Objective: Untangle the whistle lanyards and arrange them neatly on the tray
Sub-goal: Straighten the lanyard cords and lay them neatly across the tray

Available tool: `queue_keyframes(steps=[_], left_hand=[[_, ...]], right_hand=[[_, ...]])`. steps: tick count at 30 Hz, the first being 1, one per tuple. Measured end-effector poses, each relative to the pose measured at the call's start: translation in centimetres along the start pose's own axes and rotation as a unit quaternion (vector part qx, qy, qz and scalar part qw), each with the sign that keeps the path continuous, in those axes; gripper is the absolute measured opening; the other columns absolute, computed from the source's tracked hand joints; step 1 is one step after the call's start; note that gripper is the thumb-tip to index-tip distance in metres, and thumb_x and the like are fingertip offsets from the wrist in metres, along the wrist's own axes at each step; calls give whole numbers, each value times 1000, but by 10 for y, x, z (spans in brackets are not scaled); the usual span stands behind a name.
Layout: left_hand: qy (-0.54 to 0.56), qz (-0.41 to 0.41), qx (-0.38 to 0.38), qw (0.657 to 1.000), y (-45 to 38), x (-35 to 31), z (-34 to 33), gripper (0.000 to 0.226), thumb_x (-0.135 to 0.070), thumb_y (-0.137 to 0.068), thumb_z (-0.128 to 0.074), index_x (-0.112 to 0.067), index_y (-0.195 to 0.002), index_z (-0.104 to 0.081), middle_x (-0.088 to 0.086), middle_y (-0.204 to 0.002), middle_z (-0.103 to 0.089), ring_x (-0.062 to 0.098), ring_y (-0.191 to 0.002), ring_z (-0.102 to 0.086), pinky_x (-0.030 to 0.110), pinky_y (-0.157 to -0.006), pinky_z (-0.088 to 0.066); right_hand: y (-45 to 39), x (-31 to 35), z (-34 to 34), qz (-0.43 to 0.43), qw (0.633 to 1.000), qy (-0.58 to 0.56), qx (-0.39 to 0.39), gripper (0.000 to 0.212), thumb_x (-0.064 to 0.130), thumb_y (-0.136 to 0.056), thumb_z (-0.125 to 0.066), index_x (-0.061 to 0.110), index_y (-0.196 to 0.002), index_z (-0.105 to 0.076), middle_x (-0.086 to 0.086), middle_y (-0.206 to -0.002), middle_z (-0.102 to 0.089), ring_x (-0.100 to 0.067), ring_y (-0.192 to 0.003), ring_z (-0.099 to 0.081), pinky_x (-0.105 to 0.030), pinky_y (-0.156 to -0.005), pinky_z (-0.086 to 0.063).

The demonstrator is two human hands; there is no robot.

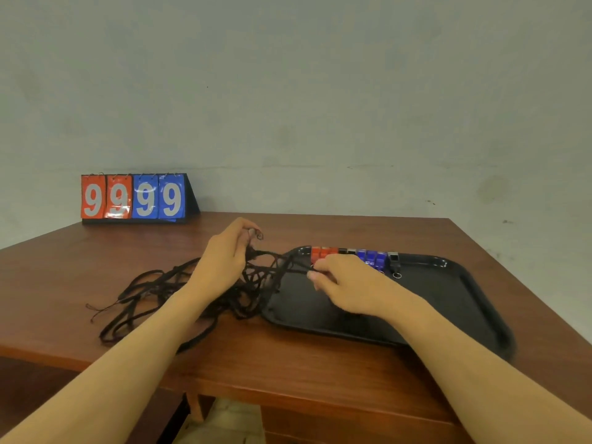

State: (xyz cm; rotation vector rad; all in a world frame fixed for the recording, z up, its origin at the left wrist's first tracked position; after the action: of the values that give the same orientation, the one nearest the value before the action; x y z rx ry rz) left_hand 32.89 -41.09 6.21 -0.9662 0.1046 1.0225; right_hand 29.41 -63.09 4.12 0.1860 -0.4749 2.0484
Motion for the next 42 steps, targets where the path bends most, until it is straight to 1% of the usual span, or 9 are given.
queue_keyframes(steps=[5,9,12,16,23,27,32,37,42], left_hand=[[7,97,-1,995,17,33,-6,18,-23,-109,-35,-24,-108,-54,-1,-81,-64,6,-68,-60,14,-60,-41],[39,165,-11,985,15,54,-5,21,-25,-109,-33,-23,-103,-53,5,-83,-63,16,-71,-60,25,-65,-44],[30,193,-50,979,14,59,-3,26,-24,-109,-34,-17,-108,-59,2,-92,-63,7,-74,-54,21,-63,-38],[23,239,-114,964,16,70,7,33,-26,-109,-33,-11,-106,-62,2,-95,-63,7,-80,-57,17,-62,-35],[-171,212,-97,957,18,64,8,32,-36,-107,-33,-20,-92,-57,1,-72,-61,14,-63,-58,30,-53,-38],[-239,244,-53,938,19,68,5,34,-37,-108,-31,-17,-98,-57,1,-72,-57,17,-61,-54,35,-59,-42],[-308,272,-8,912,21,66,4,21,-28,-106,-42,-15,-104,-57,6,-77,-56,27,-70,-58,41,-64,-46],[-301,288,-11,909,22,73,6,28,-33,-105,-42,-14,-99,-62,7,-81,-62,29,-74,-62,44,-72,-55],[-335,210,-57,917,21,67,11,36,-33,-105,-42,-11,-96,-69,5,-86,-53,24,-83,-48,46,-78,-48]], right_hand=[[4,-9,26,-48,992,-36,-109,37,33,-108,-30,16,-88,-56,-2,-86,-58,-13,-77,-55,-28,-70,-39],[7,-18,41,-85,974,-58,-200,28,33,-108,-27,29,-93,-50,-2,-79,-62,-16,-70,-61,-33,-61,-48],[11,-24,48,-119,949,-130,-261,36,35,-108,-29,28,-80,-50,-8,-75,-63,-24,-67,-65,-38,-65,-52],[16,-31,57,-157,921,-159,-319,41,34,-108,-29,12,-86,-56,-3,-66,-51,-9,-52,-45,-21,-50,-39],[18,-31,58,-158,910,-214,-318,39,33,-108,-28,15,-93,-59,-3,-68,-52,-7,-51,-45,-9,-43,-37],[20,-36,63,-169,877,-280,-353,35,33,-107,-31,17,-90,-58,2,-64,-45,-2,-45,-37,-18,-45,-35],[27,-49,73,-197,835,-322,-400,32,30,-104,-32,20,-87,-57,6,-61,-42,-3,-45,-34,-18,-43,-32],[33,-55,77,-221,802,-348,-433,34,34,-104,-33,22,-81,-54,5,-63,-45,-8,-51,-38,-27,-51,-33],[29,-53,73,-216,823,-349,-392,36,35,-106,-34,22,-84,-59,5,-66,-48,-8,-56,-42,-23,-53,-36]])
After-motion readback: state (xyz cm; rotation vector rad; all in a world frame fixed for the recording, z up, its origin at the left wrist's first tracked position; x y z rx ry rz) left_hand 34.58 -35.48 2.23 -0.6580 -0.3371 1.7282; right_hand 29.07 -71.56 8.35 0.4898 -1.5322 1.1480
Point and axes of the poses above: each hand's wrist, its own y-axis away from the middle knuckle, its own z-axis out of the back of the hand, x = y × z, the point moved 5 cm from there along -y, towards the middle knuckle
